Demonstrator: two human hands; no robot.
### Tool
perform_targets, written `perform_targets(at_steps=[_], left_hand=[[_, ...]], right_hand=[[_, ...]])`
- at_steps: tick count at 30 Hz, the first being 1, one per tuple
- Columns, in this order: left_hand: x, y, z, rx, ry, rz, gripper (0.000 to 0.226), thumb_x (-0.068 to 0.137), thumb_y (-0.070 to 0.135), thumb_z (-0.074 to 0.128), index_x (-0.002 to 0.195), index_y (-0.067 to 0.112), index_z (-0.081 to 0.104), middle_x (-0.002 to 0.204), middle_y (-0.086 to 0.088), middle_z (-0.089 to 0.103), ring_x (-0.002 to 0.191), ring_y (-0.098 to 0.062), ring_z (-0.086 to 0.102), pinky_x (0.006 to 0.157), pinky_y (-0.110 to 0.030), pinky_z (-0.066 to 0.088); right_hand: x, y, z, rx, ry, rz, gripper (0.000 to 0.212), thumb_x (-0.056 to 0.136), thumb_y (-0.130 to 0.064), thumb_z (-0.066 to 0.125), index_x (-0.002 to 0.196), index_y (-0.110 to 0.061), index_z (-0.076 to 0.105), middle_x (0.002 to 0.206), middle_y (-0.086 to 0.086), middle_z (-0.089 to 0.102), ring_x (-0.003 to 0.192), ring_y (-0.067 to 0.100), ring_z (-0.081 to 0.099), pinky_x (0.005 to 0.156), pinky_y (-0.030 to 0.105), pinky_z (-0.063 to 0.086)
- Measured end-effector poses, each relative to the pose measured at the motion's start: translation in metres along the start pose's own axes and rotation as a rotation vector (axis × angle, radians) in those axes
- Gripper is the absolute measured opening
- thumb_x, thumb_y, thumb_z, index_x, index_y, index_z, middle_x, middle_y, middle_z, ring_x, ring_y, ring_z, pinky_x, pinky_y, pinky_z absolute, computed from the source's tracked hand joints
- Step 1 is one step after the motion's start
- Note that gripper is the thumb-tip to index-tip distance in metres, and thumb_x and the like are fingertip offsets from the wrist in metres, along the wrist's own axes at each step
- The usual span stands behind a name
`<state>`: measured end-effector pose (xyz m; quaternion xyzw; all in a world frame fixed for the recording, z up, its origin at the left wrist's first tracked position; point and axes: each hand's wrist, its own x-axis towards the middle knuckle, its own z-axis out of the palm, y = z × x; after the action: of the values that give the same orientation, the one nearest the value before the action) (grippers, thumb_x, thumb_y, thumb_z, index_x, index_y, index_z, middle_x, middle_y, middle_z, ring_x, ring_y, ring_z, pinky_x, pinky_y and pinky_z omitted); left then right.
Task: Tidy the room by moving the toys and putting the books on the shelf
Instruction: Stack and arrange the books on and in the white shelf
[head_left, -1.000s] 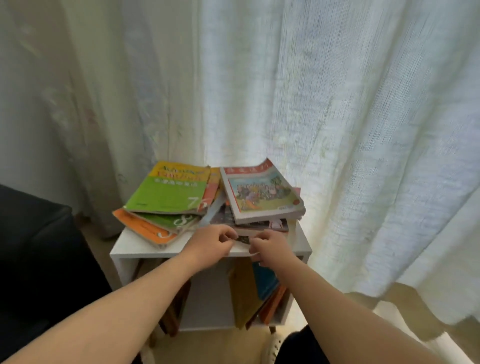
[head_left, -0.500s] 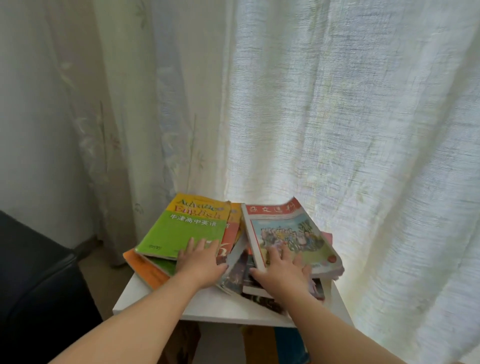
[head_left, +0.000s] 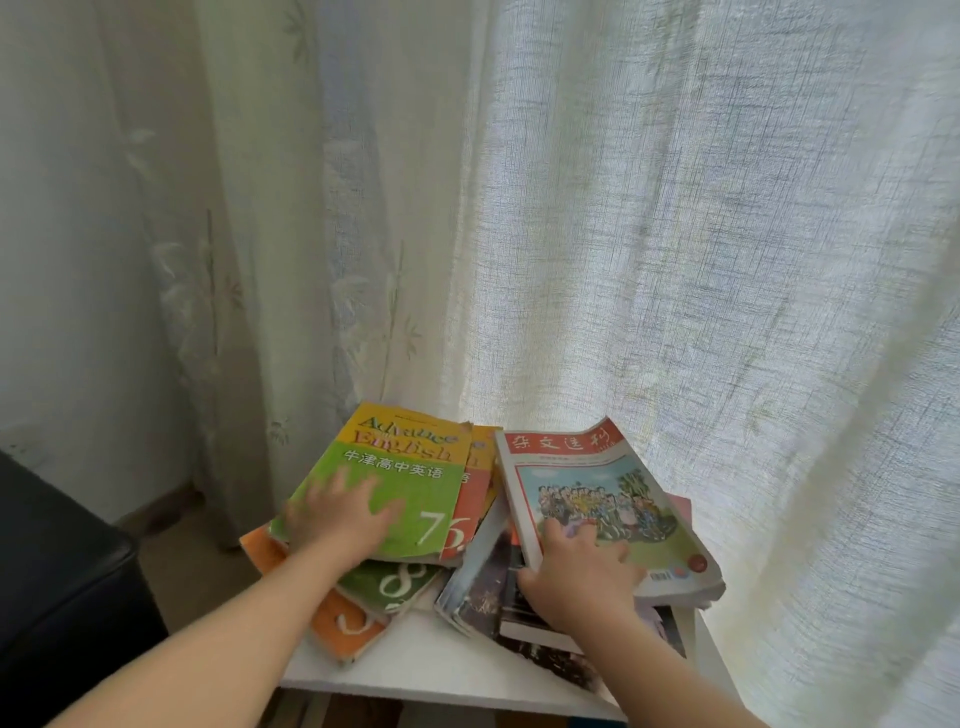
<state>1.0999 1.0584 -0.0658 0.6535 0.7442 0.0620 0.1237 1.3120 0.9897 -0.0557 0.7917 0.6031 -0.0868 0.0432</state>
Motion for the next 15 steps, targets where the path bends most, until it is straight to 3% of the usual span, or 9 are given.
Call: perform_targets(at_steps=[2, 5, 7, 9, 13, 15], left_hand=[[0.003, -0.009, -0.007, 0.003, 0.052, -0.187, 0.067, 0.085, 0.063, 0.046, 0.14, 0.027, 0.034, 0.152, -0.008, 0.023, 0.139, -0.032, 0.023, 0.11, -0.044, 0.023], [0.012, -0.015, -0.015, -0.063, 0.057, -0.309, 0.072, 0.076, 0.058, 0.064, 0.132, 0.02, 0.039, 0.139, -0.009, 0.042, 0.129, -0.031, 0.039, 0.104, -0.038, 0.032], [0.019, -0.014, -0.016, -0.369, 0.006, -0.351, 0.071, 0.074, 0.036, 0.077, 0.129, 0.009, 0.041, 0.135, -0.014, 0.048, 0.124, -0.033, 0.045, 0.102, -0.038, 0.038], [0.02, -0.009, -0.014, -0.682, -0.103, -0.334, 0.062, 0.073, 0.01, 0.078, 0.124, -0.003, 0.045, 0.129, -0.02, 0.053, 0.119, -0.034, 0.051, 0.099, -0.039, 0.043], [0.023, 0.003, -0.016, -0.315, 0.122, -0.07, 0.043, 0.083, 0.016, 0.065, 0.124, 0.011, 0.052, 0.125, -0.012, 0.055, 0.115, -0.03, 0.054, 0.093, -0.034, 0.045], [0.028, 0.006, -0.022, -0.327, 0.216, 0.076, 0.042, 0.085, 0.015, 0.06, 0.126, 0.016, 0.053, 0.123, -0.012, 0.051, 0.113, -0.029, 0.053, 0.095, -0.035, 0.043]], right_hand=[[-0.001, -0.001, 0.003, -0.02, 0.019, 0.001, 0.057, 0.091, -0.051, 0.035, 0.14, -0.024, 0.023, 0.151, 0.016, 0.021, 0.131, 0.049, 0.024, 0.103, 0.058, 0.028], [-0.002, -0.004, 0.009, -0.057, 0.06, 0.004, 0.057, 0.093, -0.047, 0.028, 0.142, -0.021, 0.017, 0.151, 0.019, 0.017, 0.132, 0.052, 0.019, 0.104, 0.061, 0.022], [-0.002, -0.006, 0.011, -0.063, 0.07, 0.011, 0.057, 0.095, -0.045, 0.025, 0.145, -0.021, 0.013, 0.153, 0.019, 0.013, 0.134, 0.053, 0.014, 0.104, 0.064, 0.018], [-0.002, -0.007, 0.011, -0.065, 0.071, 0.014, 0.056, 0.095, -0.044, 0.024, 0.145, -0.021, 0.013, 0.153, 0.019, 0.012, 0.134, 0.054, 0.013, 0.104, 0.064, 0.017], [-0.002, -0.007, 0.012, -0.06, 0.073, 0.008, 0.056, 0.095, -0.044, 0.024, 0.145, -0.021, 0.013, 0.153, 0.019, 0.012, 0.135, 0.054, 0.012, 0.105, 0.064, 0.017], [-0.002, -0.006, 0.012, -0.065, 0.073, 0.008, 0.056, 0.095, -0.044, 0.025, 0.145, -0.02, 0.014, 0.153, 0.018, 0.013, 0.135, 0.054, 0.012, 0.105, 0.064, 0.017]])
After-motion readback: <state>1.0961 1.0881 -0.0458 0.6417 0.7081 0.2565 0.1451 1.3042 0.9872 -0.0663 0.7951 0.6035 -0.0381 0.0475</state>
